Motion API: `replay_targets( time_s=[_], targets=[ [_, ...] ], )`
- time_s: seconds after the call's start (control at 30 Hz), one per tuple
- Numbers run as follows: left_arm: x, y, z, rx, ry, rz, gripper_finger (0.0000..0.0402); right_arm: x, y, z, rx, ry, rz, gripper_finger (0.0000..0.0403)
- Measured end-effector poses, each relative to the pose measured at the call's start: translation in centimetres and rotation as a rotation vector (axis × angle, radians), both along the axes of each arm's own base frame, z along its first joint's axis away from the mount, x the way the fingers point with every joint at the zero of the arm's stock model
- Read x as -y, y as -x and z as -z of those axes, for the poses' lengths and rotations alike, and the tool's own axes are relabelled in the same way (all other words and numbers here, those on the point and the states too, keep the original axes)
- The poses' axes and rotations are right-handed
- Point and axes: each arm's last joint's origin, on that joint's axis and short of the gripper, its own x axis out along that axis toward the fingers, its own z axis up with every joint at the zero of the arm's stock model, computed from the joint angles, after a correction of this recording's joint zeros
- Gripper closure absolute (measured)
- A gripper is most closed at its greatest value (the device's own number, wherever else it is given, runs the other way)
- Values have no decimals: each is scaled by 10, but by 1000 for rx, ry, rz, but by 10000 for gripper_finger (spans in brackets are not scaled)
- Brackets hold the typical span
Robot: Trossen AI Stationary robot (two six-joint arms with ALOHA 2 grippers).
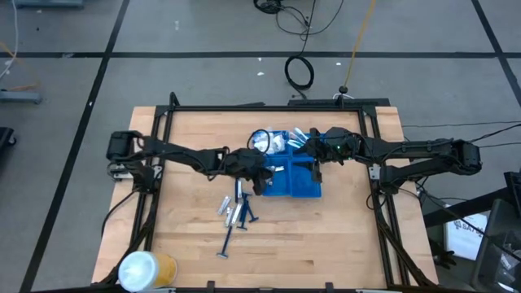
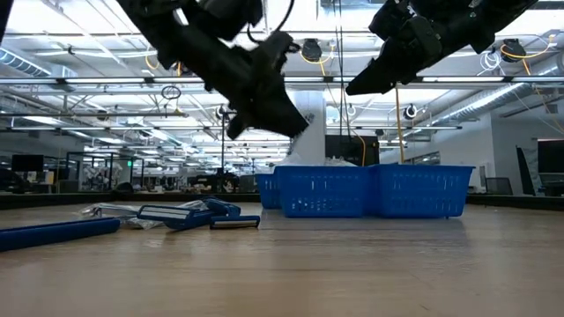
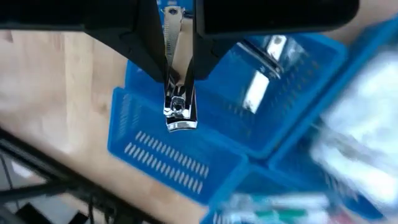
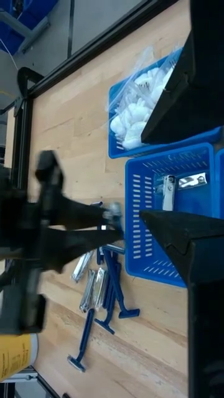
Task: Pick & Place Travel size toiletries
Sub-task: Put the silver nail cutter into the bottom left blue basket
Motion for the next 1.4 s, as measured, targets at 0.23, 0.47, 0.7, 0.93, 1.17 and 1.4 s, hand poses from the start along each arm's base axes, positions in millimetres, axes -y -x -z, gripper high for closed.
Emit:
replay_targets(
  time_s=[0.23,0.47,0.7,0.93,1.17,1.4],
  targets=[
    [-9,-14,29,-2,55,6,367,0,0,0,-3,1,2,232],
    [-10,-15,36,-18,66,-22,302,0,0,0,-4,4,0,232],
    [-12,-15,35,-14,44,-33,205,0,0,0,-4,4,0,232],
    [-11,3,8,-73,13,30,165,0,0,1,-9,3,0,232],
    [17,52,-21,-333,26,15,188,1,1,1,-14,14,-4,232],
    [61,85,-8,-630,89,-97,208,1,1,1,-13,23,-8,232]
  ],
)
